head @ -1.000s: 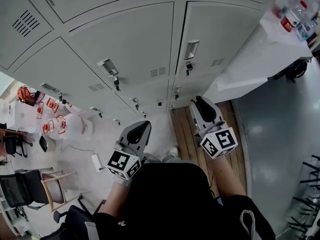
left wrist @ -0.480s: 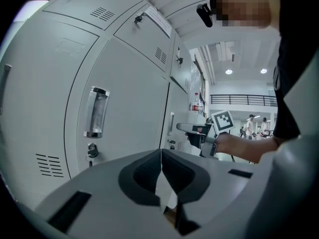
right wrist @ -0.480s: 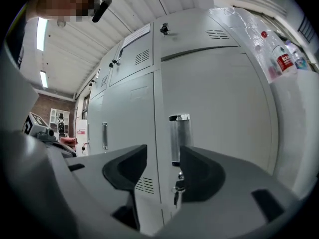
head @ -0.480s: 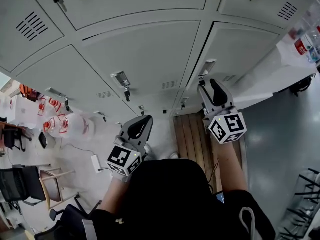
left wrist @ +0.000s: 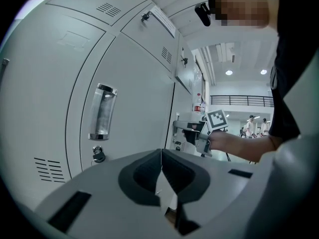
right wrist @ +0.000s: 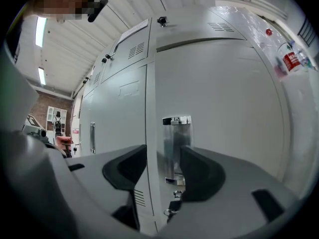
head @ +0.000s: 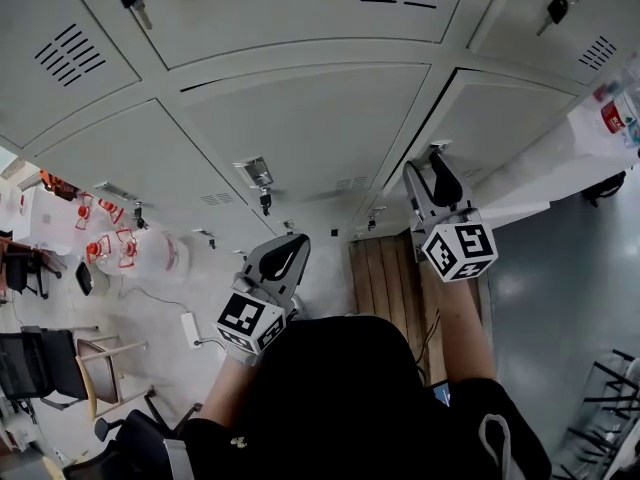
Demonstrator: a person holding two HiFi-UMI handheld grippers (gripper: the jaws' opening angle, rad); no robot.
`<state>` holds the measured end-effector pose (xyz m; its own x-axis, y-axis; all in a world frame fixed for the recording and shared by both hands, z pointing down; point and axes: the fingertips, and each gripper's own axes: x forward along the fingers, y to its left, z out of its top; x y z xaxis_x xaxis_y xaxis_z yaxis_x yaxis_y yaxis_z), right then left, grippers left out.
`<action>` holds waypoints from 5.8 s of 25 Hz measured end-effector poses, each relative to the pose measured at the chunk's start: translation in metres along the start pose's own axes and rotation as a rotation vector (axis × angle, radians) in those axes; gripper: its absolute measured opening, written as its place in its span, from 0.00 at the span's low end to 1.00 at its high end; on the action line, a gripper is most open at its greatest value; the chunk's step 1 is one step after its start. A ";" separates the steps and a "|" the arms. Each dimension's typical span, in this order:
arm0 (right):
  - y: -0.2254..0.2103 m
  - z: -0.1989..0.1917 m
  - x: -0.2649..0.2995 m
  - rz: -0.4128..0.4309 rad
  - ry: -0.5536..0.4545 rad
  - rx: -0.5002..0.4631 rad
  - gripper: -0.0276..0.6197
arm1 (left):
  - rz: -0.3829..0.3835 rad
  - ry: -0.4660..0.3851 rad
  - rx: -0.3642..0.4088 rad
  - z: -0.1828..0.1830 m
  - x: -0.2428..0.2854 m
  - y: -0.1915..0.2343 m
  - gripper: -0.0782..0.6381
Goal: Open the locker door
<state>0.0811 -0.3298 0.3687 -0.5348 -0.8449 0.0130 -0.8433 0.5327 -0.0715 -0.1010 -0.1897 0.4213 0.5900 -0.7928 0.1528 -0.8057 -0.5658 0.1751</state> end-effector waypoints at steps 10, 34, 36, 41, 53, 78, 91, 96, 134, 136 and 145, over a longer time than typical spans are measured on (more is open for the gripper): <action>0.001 0.000 0.012 -0.026 0.009 -0.016 0.33 | 0.045 0.012 -0.023 -0.010 -0.011 0.010 0.14; 0.001 -0.003 -0.084 -0.161 0.029 -0.006 0.25 | -0.156 0.036 -0.021 -0.021 -0.004 -0.033 0.14; -0.001 -0.003 -0.095 -0.170 0.027 -0.002 0.25 | -0.177 0.043 -0.022 -0.023 -0.002 -0.038 0.14; -0.005 -0.002 -0.115 -0.174 0.013 0.005 0.27 | -0.232 0.061 -0.025 -0.028 0.007 -0.053 0.14; -0.016 -0.001 -0.163 -0.250 -0.014 -0.038 0.25 | -0.367 0.088 -0.013 -0.031 0.041 -0.085 0.14; -0.107 0.000 -0.294 -0.705 -0.045 0.008 0.13 | -0.632 0.136 0.023 -0.033 0.093 -0.152 0.14; -0.075 -0.010 -0.288 -0.657 -0.029 0.060 0.13 | -0.627 0.129 0.028 -0.029 0.088 -0.149 0.14; -0.044 -0.023 -0.247 -0.537 -0.008 0.082 0.13 | -0.567 0.120 0.023 -0.028 0.076 -0.130 0.14; 0.095 -0.066 -0.102 -0.044 0.086 0.101 0.13 | -0.272 0.080 0.001 -0.024 0.015 -0.039 0.14; 0.095 -0.067 -0.103 -0.046 0.093 0.094 0.13 | -0.274 0.081 0.001 -0.024 0.015 -0.040 0.14; 0.095 -0.074 -0.106 -0.046 0.103 0.096 0.13 | -0.279 0.086 0.001 -0.026 0.016 -0.043 0.14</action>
<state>0.0539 -0.1865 0.4340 -0.5025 -0.8561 0.1203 -0.8606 0.4822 -0.1638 -0.0551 -0.1723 0.4416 0.7913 -0.5842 0.1803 -0.6113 -0.7597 0.2215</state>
